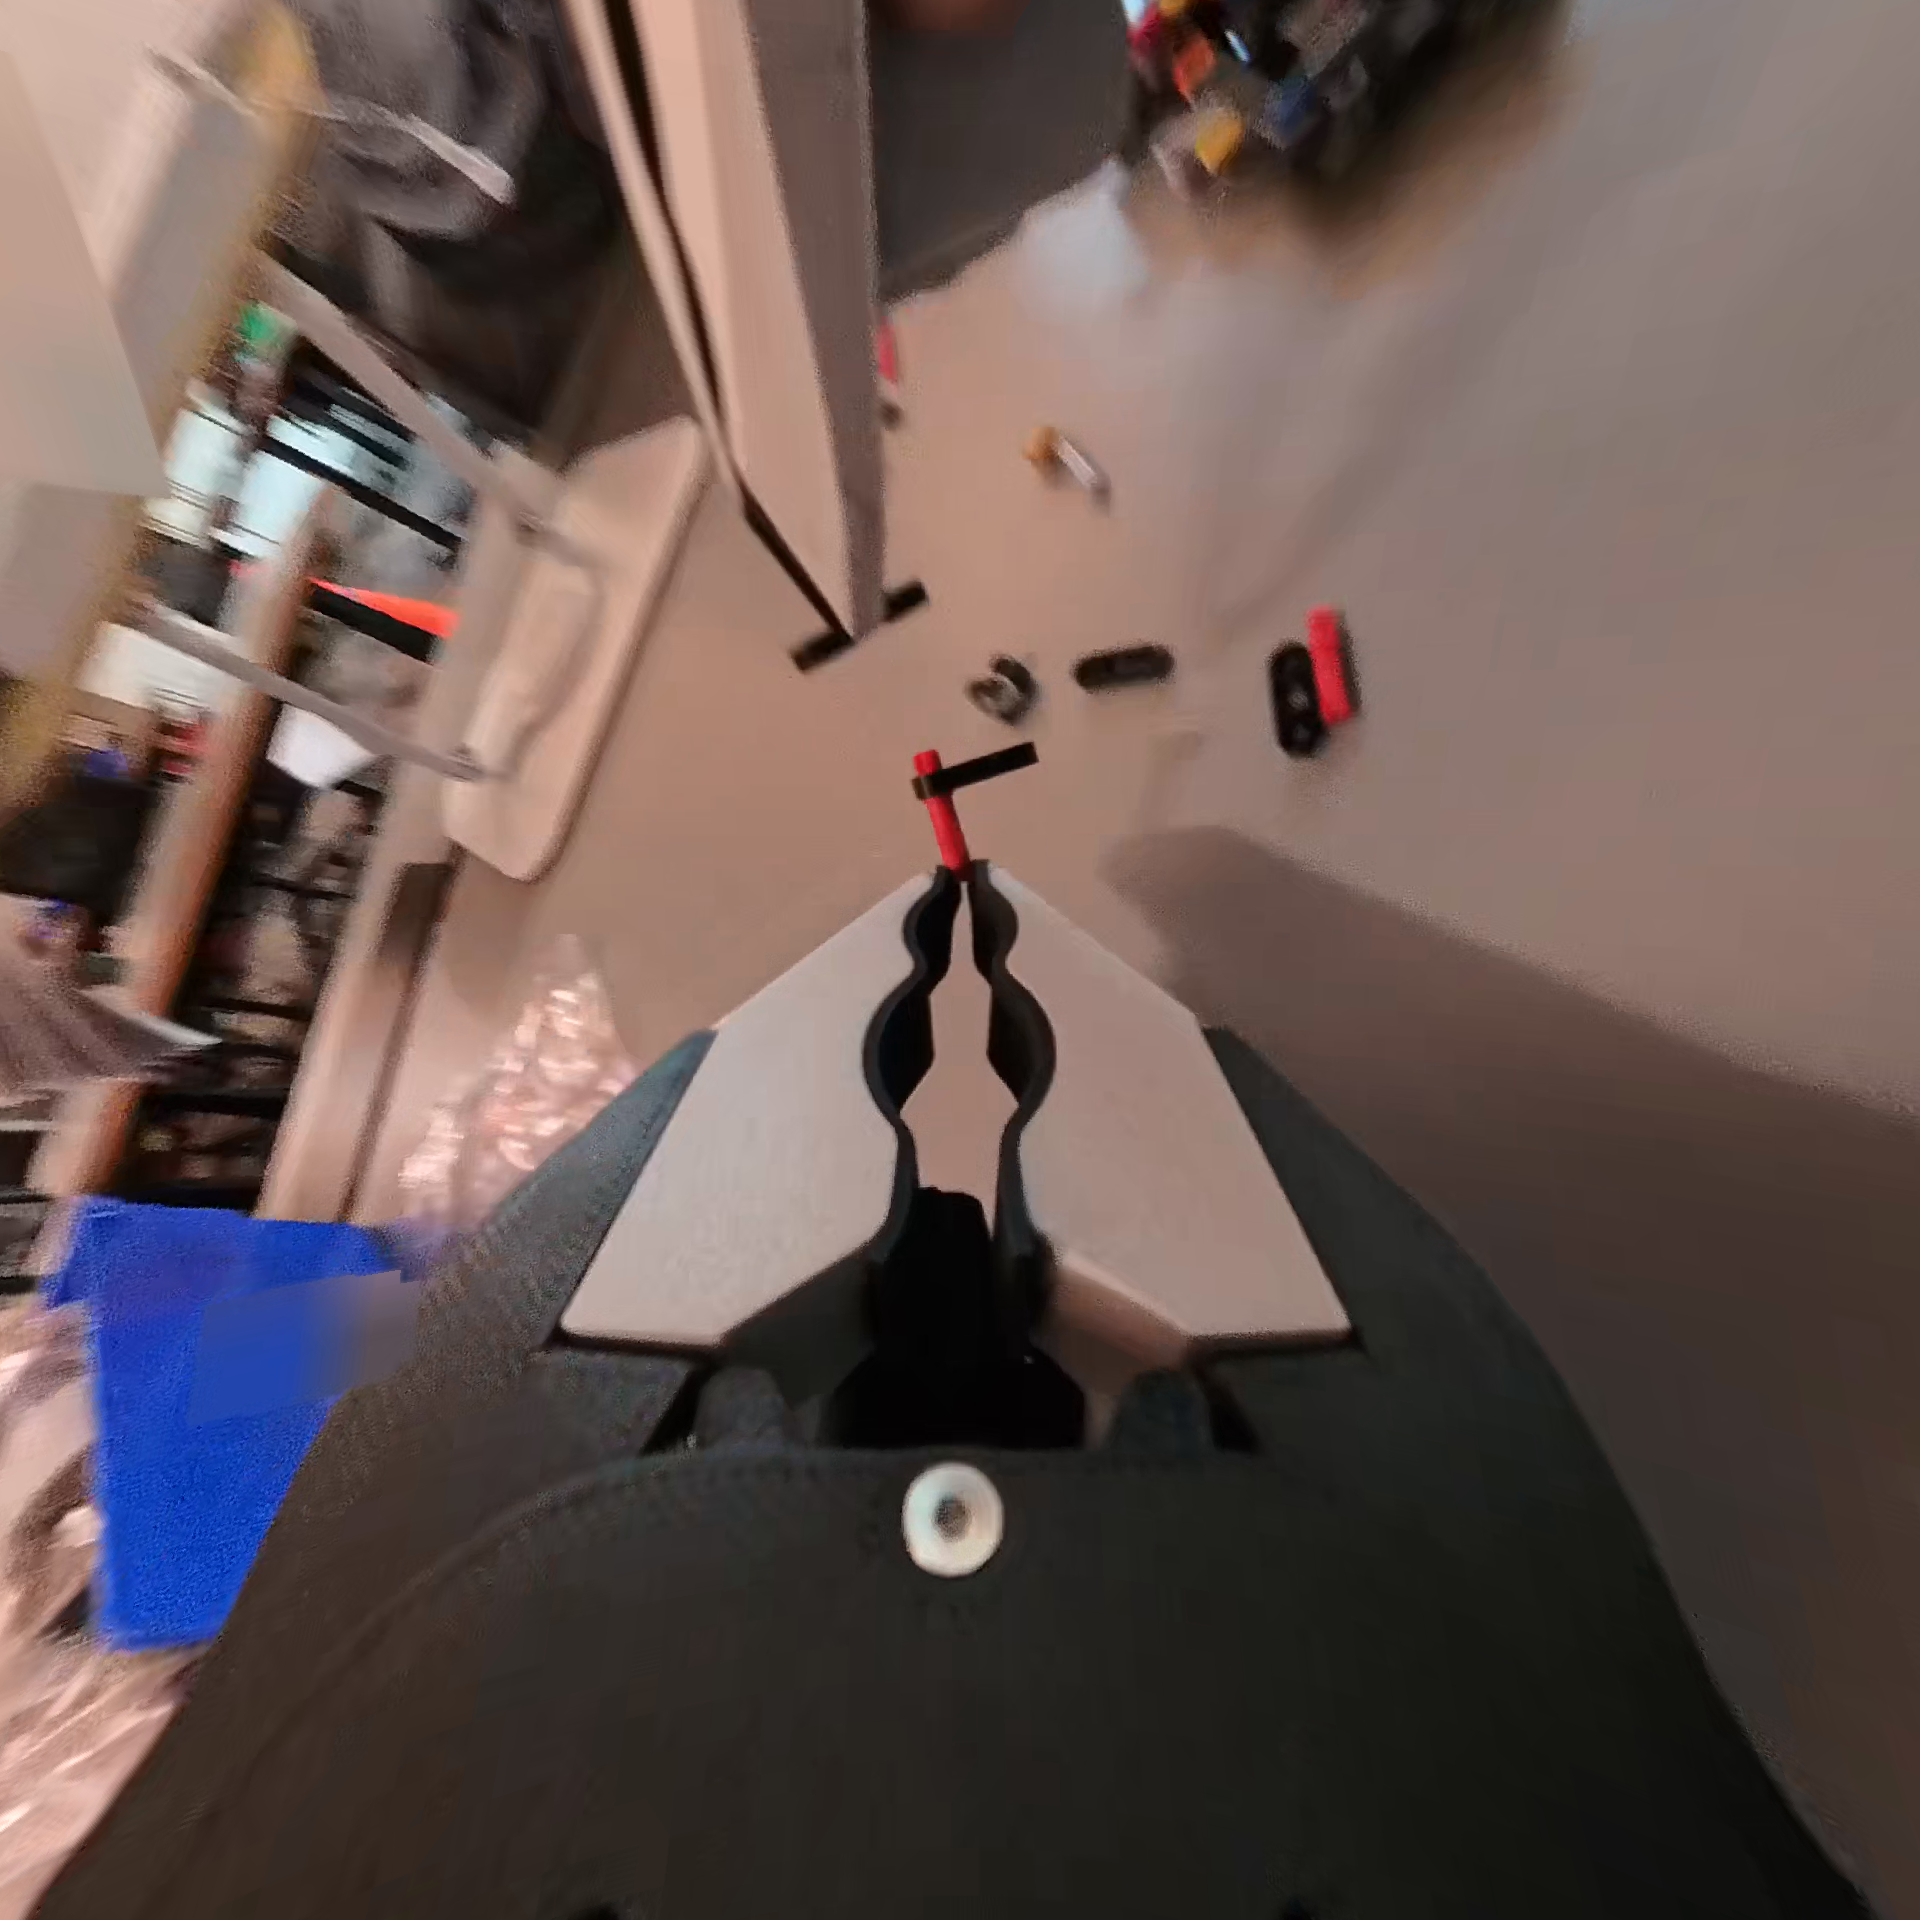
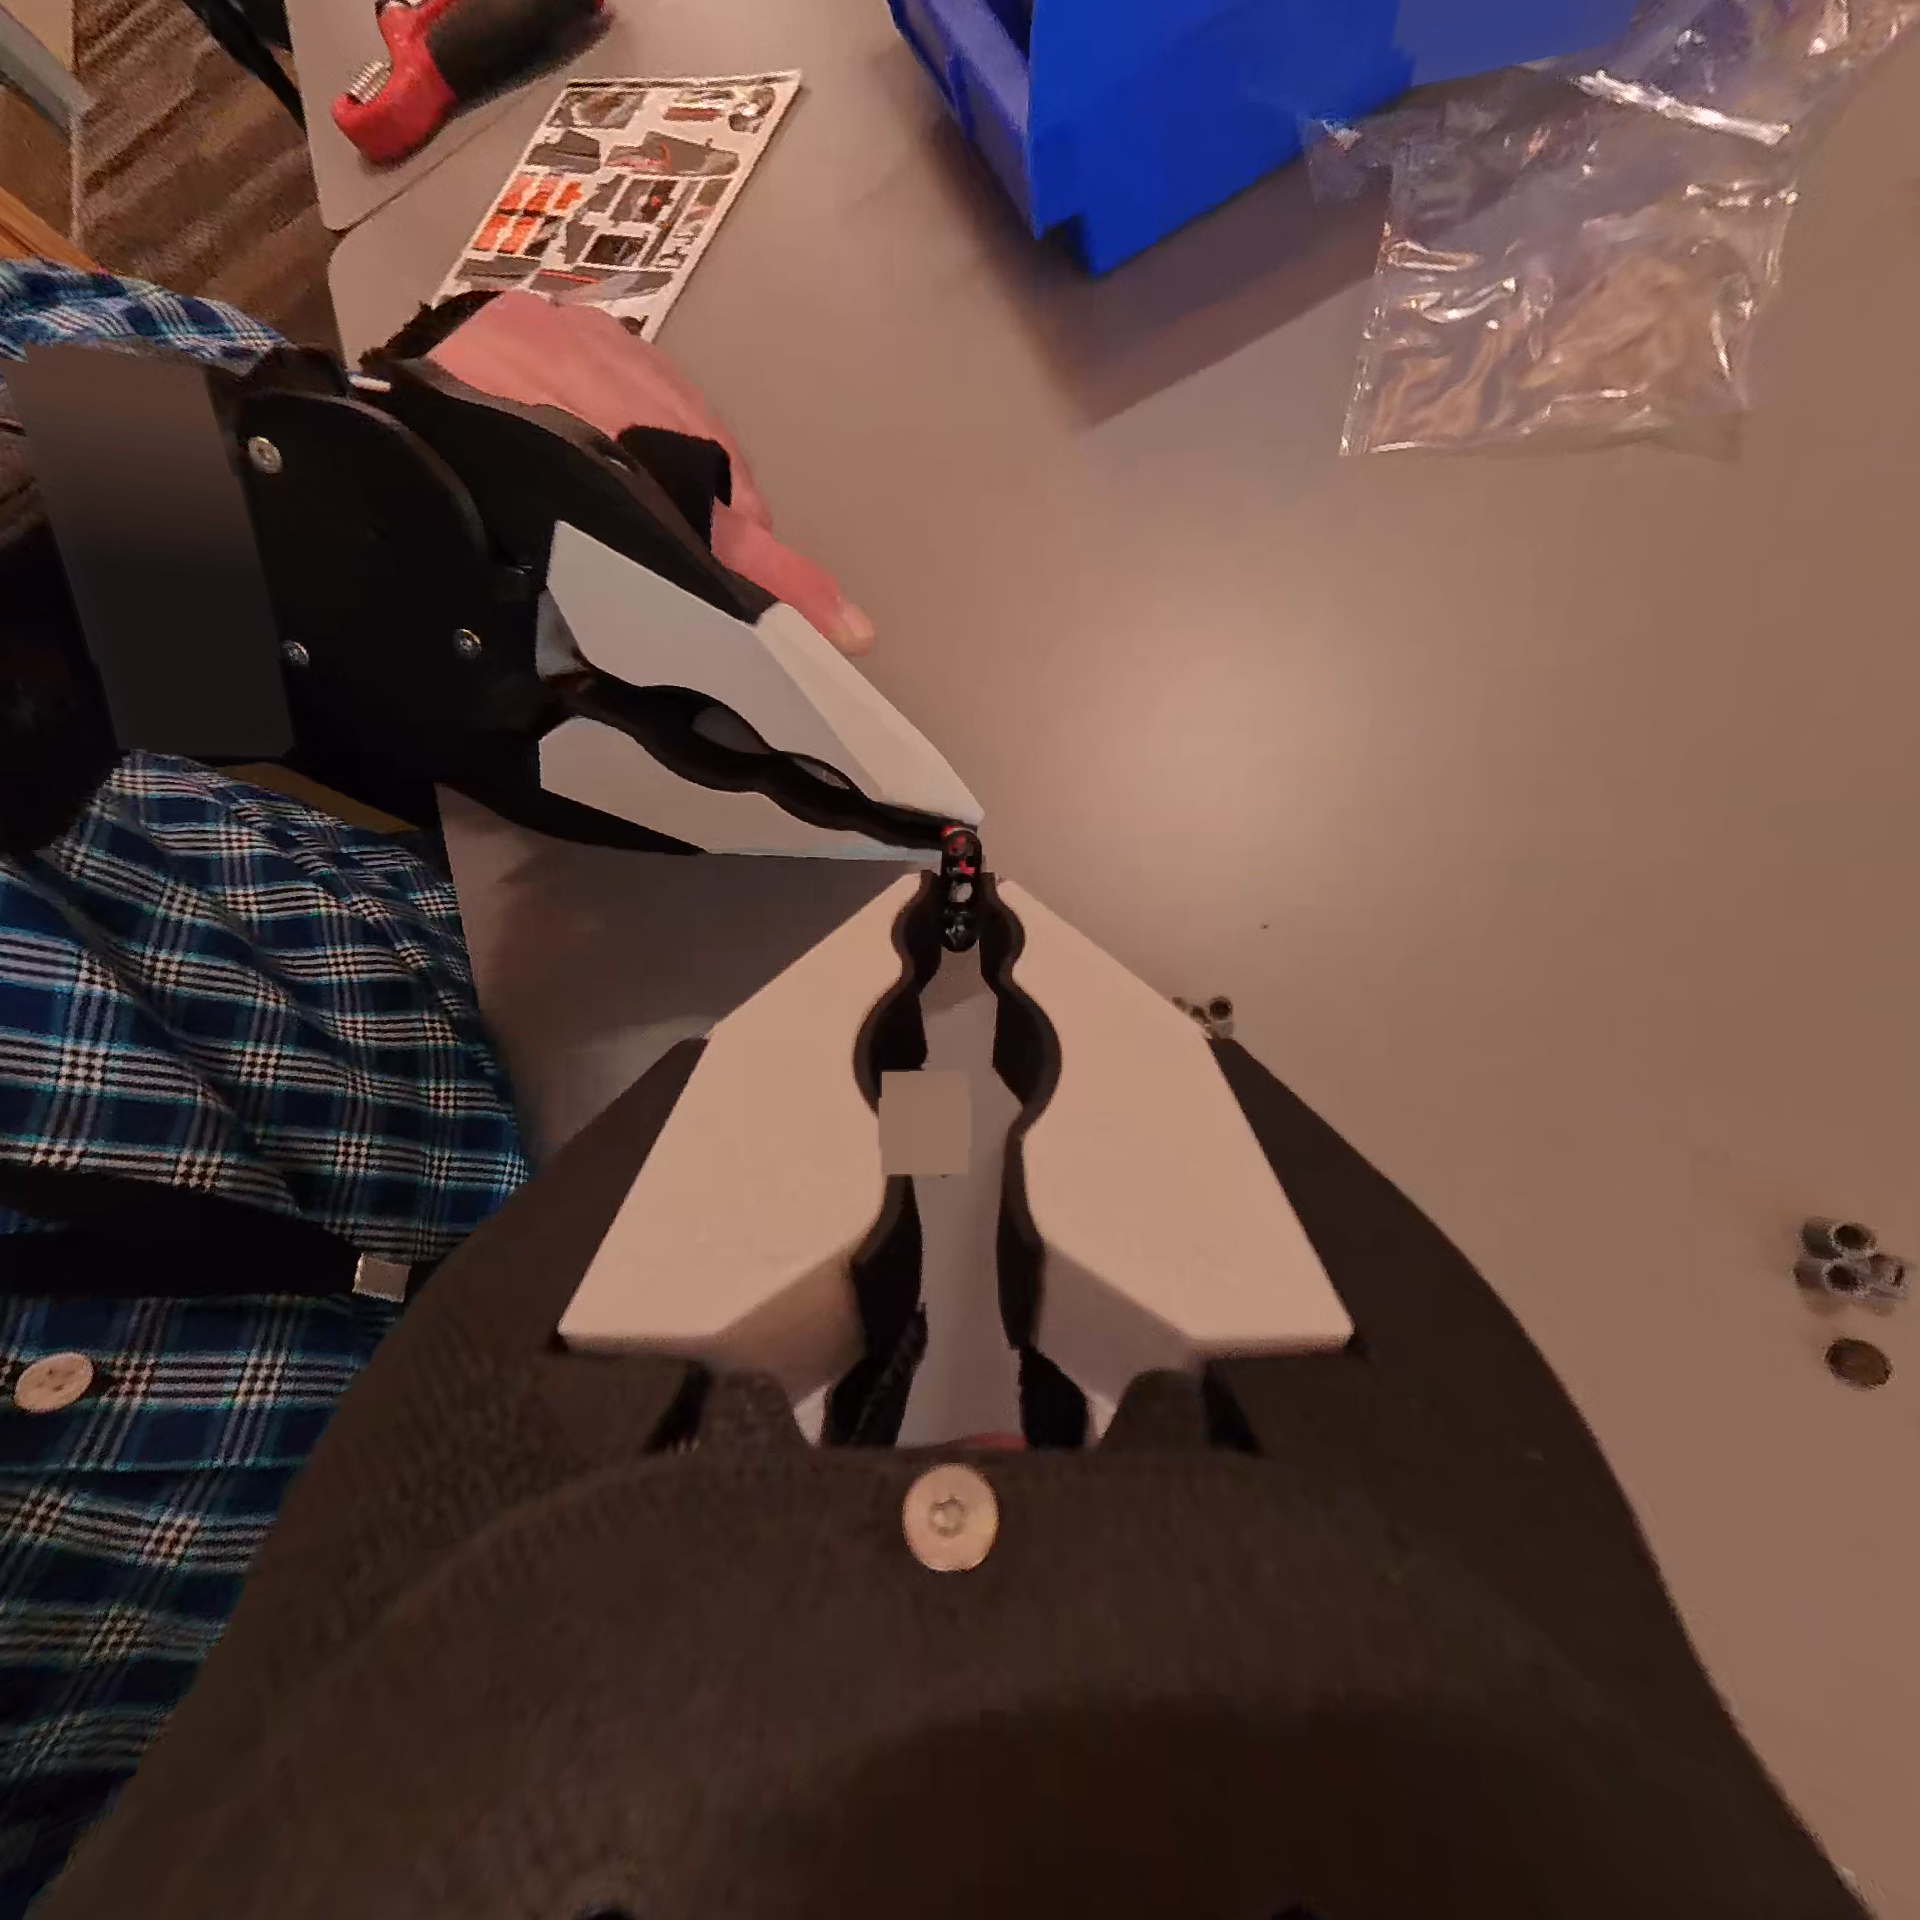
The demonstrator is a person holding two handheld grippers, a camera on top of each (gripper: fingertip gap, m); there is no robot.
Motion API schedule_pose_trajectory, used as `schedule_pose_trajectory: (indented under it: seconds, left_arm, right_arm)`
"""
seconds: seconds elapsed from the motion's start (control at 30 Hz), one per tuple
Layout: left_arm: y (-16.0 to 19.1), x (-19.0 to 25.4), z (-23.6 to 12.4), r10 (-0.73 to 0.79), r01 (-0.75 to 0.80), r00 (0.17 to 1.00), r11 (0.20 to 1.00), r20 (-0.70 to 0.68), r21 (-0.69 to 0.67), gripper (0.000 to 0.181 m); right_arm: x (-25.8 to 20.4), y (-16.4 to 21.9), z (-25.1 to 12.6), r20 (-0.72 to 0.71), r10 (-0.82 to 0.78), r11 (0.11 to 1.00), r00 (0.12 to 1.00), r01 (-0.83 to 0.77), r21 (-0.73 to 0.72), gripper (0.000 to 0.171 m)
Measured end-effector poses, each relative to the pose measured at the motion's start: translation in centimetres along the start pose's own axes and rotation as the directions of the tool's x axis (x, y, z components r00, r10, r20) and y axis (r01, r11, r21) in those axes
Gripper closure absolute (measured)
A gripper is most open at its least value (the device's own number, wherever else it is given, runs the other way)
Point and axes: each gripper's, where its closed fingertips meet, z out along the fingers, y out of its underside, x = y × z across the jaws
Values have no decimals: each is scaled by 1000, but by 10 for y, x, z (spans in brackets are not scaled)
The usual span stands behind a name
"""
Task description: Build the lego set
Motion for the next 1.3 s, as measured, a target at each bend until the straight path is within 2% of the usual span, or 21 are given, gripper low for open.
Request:
schedule_pose_trajectory:
  seconds: [0.13,0.2,0.33,0.57,0.67,0.83,0.93,1.07,1.2,1.3]
  left_arm:
    - [16,26,1,-95,75,972,992,-216,-98,179]
    - [21,30,3,-109,77,960,988,-259,-130,178]
    - [20,30,3,-134,100,951,986,-279,-132,177]
    - [15,28,5,-199,160,937,975,-286,-154,159]
    - [16,25,8,-206,162,938,971,-279,-175,160]
    - [14,29,14,-259,203,910,959,-322,-199,177]
    - [13,28,16,-272,218,909,956,-317,-196,177]
    - [9,27,17,-209,179,940,975,-271,-129,178]
    - [-4,9,11,-92,91,992,996,-85,-15,178]
    - [-15,2,3,-54,55,998,996,-19,65,178]
  right_arm:
    - [-3,16,7,-26,27,999,999,-27,-23,168]
    - [-7,23,12,-25,45,998,999,-46,-31,168]
    - [-8,34,19,-50,69,997,996,-71,-43,167]
    - [-3,52,30,-82,112,992,990,-117,-56,167]
    - [-3,49,30,-85,122,992,989,-125,-34,167]
    - [3,48,30,-91,165,986,982,-167,-10,168]
    - [4,49,31,-76,202,979,976,-202,4,168]
    - [3,44,33,-44,265,963,963,-263,53,167]
    - [3,34,28,-1,346,927,938,-342,155,167]
    - [0,23,19,52,389,887,920,-389,247,167]
